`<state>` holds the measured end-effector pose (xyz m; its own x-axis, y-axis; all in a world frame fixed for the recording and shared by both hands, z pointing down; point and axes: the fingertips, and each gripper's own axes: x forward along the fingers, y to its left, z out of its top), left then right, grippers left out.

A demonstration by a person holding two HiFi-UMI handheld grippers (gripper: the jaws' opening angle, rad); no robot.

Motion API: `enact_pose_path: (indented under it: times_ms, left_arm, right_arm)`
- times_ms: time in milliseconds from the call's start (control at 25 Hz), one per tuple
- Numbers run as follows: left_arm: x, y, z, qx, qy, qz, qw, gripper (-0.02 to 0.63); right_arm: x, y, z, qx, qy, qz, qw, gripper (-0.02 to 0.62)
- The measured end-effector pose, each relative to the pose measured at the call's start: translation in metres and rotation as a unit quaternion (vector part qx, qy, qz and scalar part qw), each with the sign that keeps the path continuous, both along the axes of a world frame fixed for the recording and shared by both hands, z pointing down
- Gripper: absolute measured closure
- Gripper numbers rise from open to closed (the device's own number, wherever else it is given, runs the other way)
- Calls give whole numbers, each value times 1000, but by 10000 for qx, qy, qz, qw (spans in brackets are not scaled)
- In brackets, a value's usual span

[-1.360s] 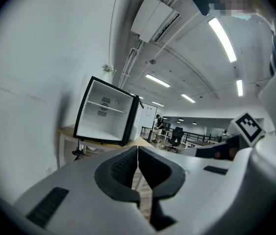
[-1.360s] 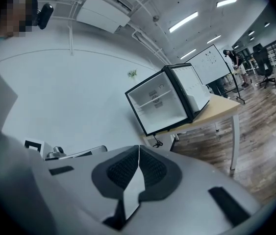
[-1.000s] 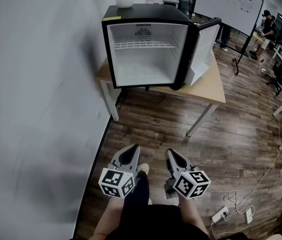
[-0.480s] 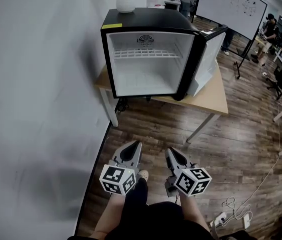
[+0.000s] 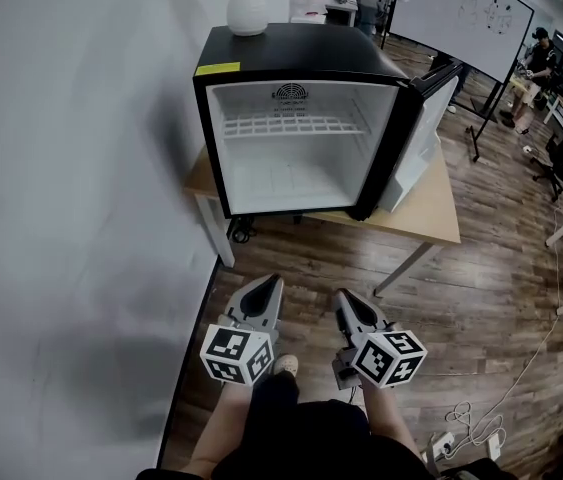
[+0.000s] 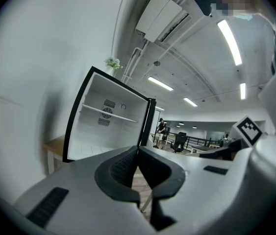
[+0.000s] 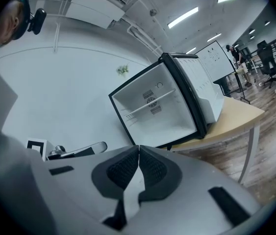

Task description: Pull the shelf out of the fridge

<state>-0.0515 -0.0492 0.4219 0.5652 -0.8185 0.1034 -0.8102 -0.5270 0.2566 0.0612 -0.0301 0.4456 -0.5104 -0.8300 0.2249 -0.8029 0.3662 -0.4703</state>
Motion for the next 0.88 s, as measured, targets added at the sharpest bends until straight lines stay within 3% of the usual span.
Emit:
enact_pose_path:
  times_ms: [600,880]
  left_arm:
    - [-1,-84,10,-69,241,-113,9996,600]
    - [-3,-116,15,-62,137,-160,9998,600]
  right_arm:
    - [3,-82,10,-90,-82,21,9999,603]
    - [1,-114,15,-129,-210,50,9997,603]
